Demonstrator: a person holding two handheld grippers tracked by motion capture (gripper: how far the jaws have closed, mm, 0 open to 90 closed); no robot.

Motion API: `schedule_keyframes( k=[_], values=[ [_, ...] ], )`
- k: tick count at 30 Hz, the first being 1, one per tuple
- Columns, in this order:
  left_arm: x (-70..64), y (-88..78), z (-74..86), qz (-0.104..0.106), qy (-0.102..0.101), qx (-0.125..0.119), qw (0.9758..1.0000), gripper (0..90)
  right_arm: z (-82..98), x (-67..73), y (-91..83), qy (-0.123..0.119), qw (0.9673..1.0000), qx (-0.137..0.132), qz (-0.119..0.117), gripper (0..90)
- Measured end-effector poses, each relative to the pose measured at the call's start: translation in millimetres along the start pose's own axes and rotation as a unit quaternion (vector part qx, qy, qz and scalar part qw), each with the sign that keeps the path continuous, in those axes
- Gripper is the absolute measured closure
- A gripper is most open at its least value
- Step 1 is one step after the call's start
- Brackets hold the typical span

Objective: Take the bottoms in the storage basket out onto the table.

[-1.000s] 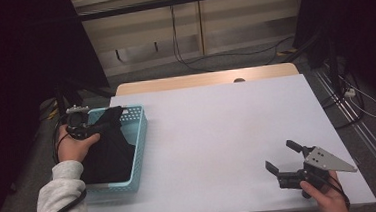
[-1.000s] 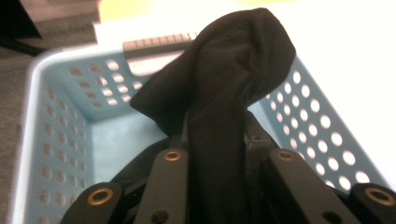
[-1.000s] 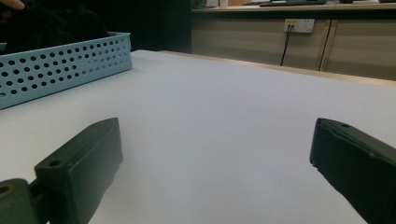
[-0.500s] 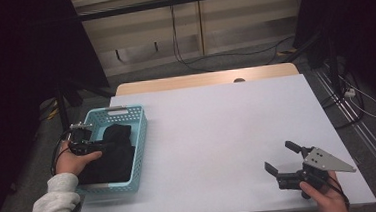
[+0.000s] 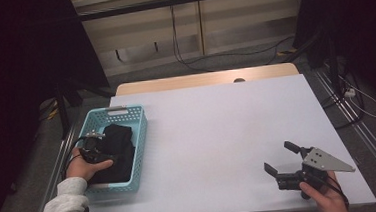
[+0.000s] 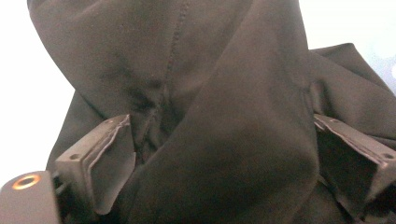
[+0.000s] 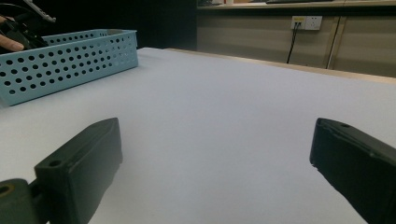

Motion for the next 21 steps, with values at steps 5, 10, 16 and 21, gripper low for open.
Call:
schedule_keyframes(
  k=[5,10,16,21],
  values=[
    [-1.5,0.5,-2.9,-0.01,-0.012,-0.001,0.9999,22.5,0.1,0.7,0.2,-0.005,1.0,0.001,-0.001,1.8],
    [-5.9,-1.4,-5.4,-0.002,0.004,0.012,0.9999,44.4,-0.5,0.8,-0.2,-0.003,1.0,0.0,-0.001,1.8],
    [-9.4,-1.4,-8.1,0.0,0.002,0.018,0.9998,64.1,-0.5,0.6,0.2,-0.002,1.0,0.0,0.0,1.8],
    [-9.7,-2.5,-10.0,0.001,-0.012,0.027,0.9995,69.7,-0.2,0.4,0.6,-0.005,1.0,0.001,0.001,1.8]
  ],
)
Point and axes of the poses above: each handheld gripper's, and its own axes: y roughly forward along the jaws, z roughly out of its underside, x roughly to its left, the point moved 9 cm from there along y, roughly forward along the jaws, and after that the axes turned 12 degrees about x, right-handed, at the moved point
